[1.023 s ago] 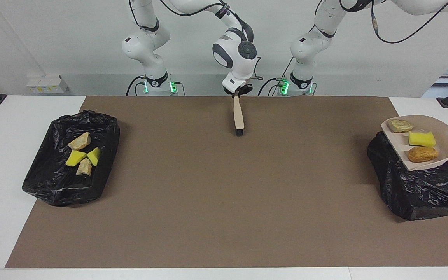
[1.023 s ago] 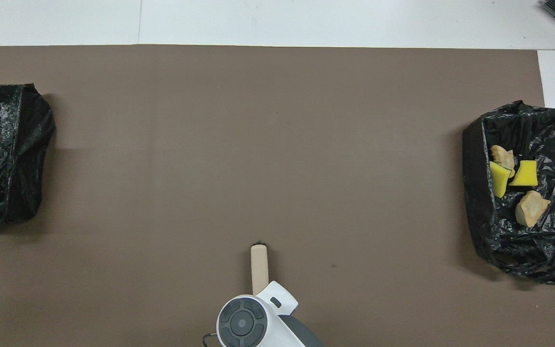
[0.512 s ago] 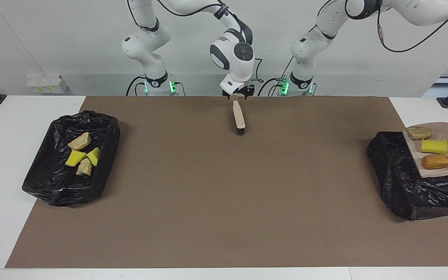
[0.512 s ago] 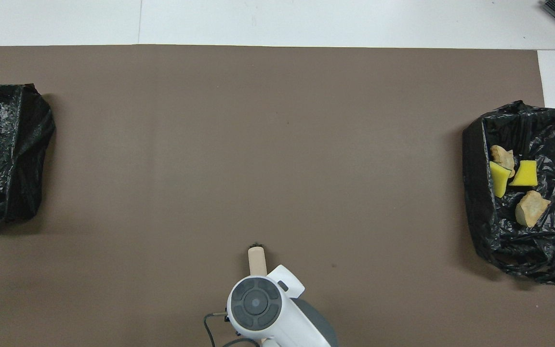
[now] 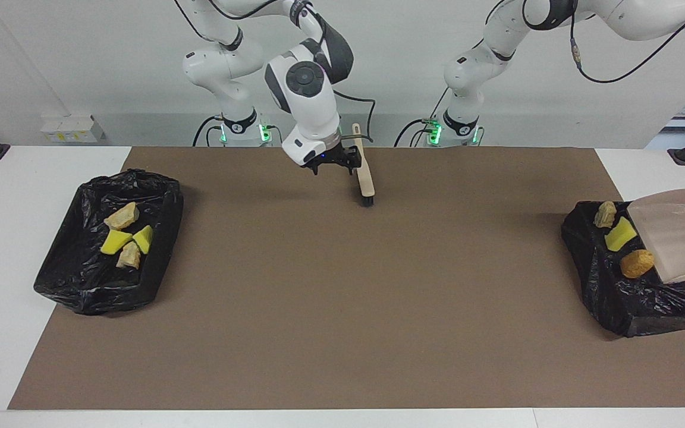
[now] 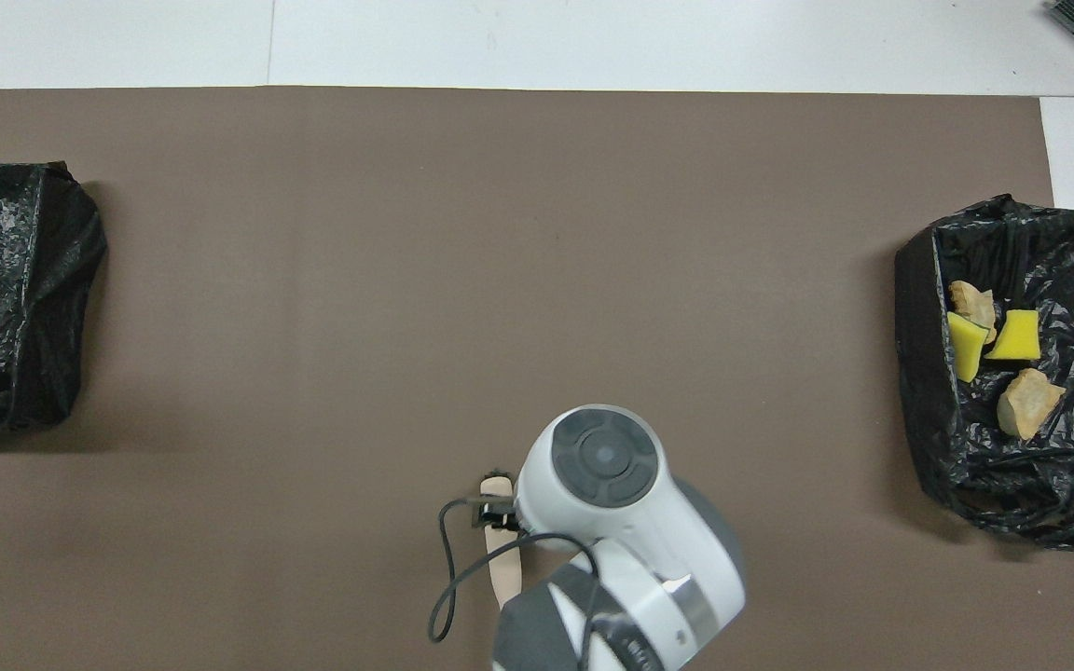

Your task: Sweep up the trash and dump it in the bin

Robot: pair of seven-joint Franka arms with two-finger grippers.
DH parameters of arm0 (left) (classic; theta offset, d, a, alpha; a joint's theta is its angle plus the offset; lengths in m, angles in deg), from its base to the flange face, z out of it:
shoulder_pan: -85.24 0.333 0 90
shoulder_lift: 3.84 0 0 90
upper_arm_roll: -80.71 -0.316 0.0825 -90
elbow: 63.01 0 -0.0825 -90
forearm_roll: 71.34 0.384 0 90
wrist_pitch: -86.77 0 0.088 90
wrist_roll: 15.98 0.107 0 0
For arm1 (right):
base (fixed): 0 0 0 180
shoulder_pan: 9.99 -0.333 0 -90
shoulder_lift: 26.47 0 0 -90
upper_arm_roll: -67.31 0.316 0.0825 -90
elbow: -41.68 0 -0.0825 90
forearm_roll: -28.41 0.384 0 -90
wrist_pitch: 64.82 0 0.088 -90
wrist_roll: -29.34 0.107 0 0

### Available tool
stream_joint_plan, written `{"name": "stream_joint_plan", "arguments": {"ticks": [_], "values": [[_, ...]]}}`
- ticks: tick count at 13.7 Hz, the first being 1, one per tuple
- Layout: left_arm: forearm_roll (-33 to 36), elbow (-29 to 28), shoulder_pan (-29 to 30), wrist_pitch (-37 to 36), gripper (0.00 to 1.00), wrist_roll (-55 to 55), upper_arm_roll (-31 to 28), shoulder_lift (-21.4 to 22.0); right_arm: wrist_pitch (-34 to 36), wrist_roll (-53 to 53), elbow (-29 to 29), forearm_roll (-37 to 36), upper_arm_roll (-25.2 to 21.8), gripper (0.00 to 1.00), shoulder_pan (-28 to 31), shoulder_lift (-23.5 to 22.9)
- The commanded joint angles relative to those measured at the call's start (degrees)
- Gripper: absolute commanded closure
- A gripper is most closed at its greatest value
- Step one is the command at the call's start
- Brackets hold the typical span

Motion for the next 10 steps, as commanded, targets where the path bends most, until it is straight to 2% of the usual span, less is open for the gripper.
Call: {"name": "stream_joint_plan", "arguments": {"ticks": [1, 6, 8, 10], "values": [[5.69, 0.56, -1.83, -2.21, 1.00, -1.00, -0.54, 2.38, 2.90, -7.43, -3.96, -5.55, 0.64, 0.00, 4.21, -0.55], [6.86, -0.05, -3.75, -6.15, 1.00, -1.44, -0.19, 6.07, 6.69, -20.18, -8.63, -6.36, -0.15, 0.00, 16.86, 0.33], [6.51, -0.75, -7.87, -12.99, 1.00, -4.49, -0.01, 6.60, 6.78, -24.05, -9.94, -7.06, -0.41, 0.00, 21.52, 0.60], [5.29, -4.51, -13.14, -19.41, 1.00, -12.56, 0.25, 8.88, 6.95, -28.27, -10.21, -8.73, -0.50, 0.00, 24.17, 0.77]]}}
